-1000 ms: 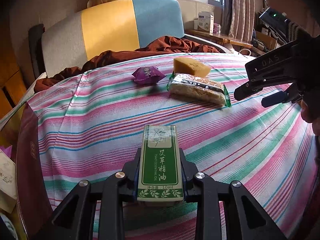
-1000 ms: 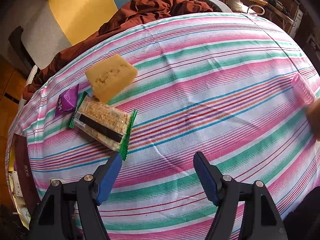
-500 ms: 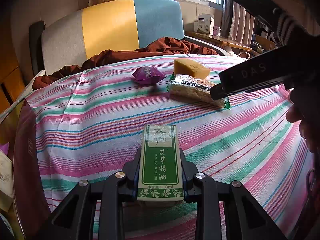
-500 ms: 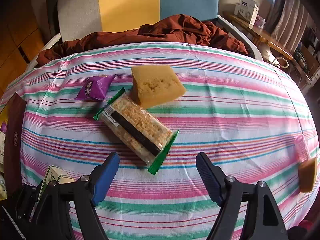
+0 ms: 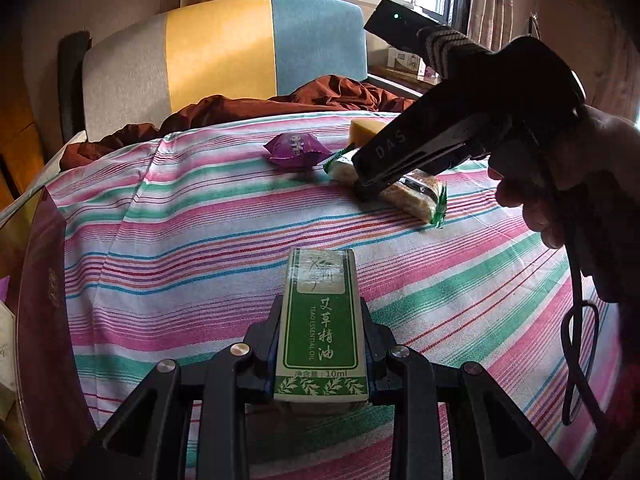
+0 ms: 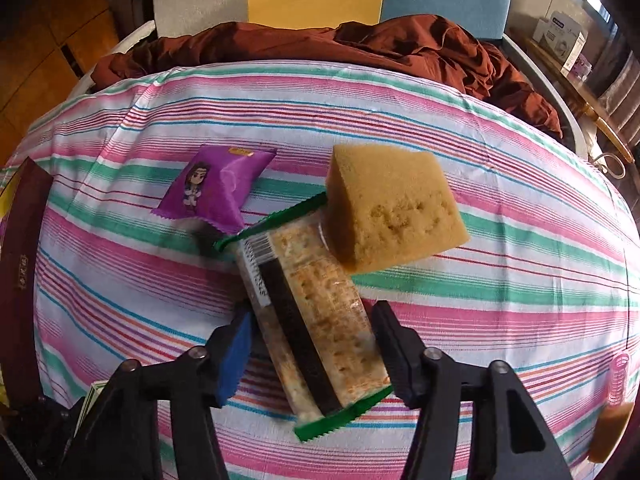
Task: Organize objects
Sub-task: 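Grasp the cracker bar with the right tool while the left tool holds the oil box, then put the oil box in the tray with the left tool while the right holds the bar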
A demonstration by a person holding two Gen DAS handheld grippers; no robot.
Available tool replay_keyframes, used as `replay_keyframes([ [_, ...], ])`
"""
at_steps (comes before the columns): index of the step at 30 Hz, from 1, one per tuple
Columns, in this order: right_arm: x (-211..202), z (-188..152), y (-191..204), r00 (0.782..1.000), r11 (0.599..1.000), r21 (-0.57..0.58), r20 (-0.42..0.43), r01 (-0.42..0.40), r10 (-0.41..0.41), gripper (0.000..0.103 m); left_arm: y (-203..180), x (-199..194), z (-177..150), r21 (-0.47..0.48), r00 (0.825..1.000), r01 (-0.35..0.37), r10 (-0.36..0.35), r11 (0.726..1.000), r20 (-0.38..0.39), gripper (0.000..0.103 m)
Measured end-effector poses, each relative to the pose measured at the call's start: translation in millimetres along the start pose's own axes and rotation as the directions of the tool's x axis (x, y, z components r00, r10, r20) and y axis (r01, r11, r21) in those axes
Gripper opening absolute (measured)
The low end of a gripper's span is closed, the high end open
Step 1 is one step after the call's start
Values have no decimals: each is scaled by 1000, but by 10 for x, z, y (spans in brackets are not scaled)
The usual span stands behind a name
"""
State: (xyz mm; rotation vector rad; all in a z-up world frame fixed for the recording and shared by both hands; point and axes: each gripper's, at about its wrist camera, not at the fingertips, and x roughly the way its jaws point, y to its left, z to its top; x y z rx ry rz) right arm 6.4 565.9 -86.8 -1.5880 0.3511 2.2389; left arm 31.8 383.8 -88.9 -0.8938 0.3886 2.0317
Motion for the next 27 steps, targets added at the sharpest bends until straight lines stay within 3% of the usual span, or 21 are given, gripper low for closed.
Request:
replay_keyframes([
  [5, -142, -421, 152, 999, 1000, -17, -47, -9, 8, 47, -5, -5, 0, -5, 1000, 6, -6, 1000, 0, 31],
  [9, -237, -742, 201, 1000, 1000, 4, -22, -14, 14, 47, -7, -4, 5, -2, 1000, 2, -2, 1000, 0, 31],
  [27, -148, -712, 143, 1000, 1000, -28, -5, -10, 10, 48, -57, -13, -10, 29, 999, -37, 37, 999, 2, 31],
])
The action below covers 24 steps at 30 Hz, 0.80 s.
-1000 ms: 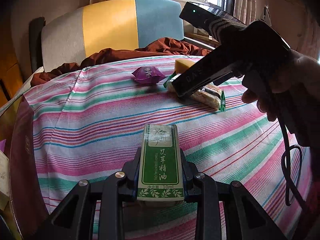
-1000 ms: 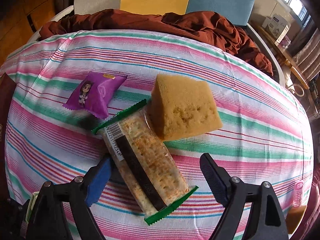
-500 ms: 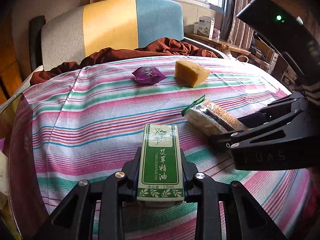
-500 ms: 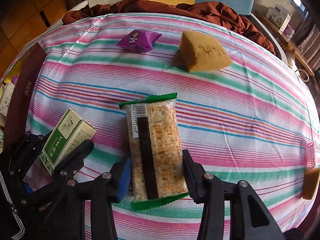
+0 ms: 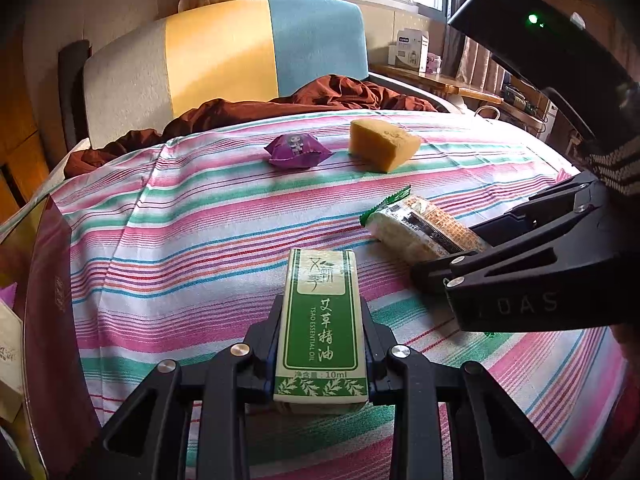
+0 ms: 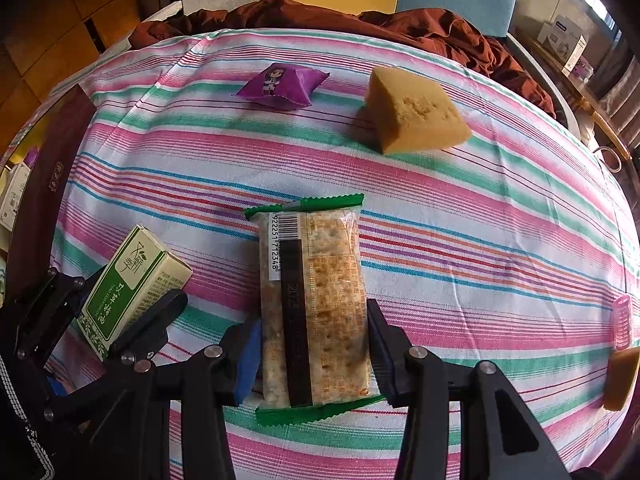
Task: Organize objects
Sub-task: 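Put the oil box in the tray with the left tool while the right holds the bar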
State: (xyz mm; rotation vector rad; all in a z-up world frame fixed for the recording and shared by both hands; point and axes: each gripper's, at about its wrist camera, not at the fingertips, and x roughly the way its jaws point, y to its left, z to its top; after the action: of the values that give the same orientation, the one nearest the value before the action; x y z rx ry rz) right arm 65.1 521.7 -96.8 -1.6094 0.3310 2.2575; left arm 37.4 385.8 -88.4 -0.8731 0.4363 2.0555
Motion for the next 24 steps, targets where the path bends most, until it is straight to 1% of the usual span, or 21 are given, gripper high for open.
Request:
replay_keyframes([
  [17, 46, -29, -48, 1000, 999, -37, 22, 21, -20, 48, -57, -28, -17, 29, 999, -50, 50, 998, 6, 31],
  [24, 59, -55, -74, 999, 998, -54, 36, 27, -25, 48, -5, -114, -57, 5, 999, -53, 53, 999, -13, 31],
])
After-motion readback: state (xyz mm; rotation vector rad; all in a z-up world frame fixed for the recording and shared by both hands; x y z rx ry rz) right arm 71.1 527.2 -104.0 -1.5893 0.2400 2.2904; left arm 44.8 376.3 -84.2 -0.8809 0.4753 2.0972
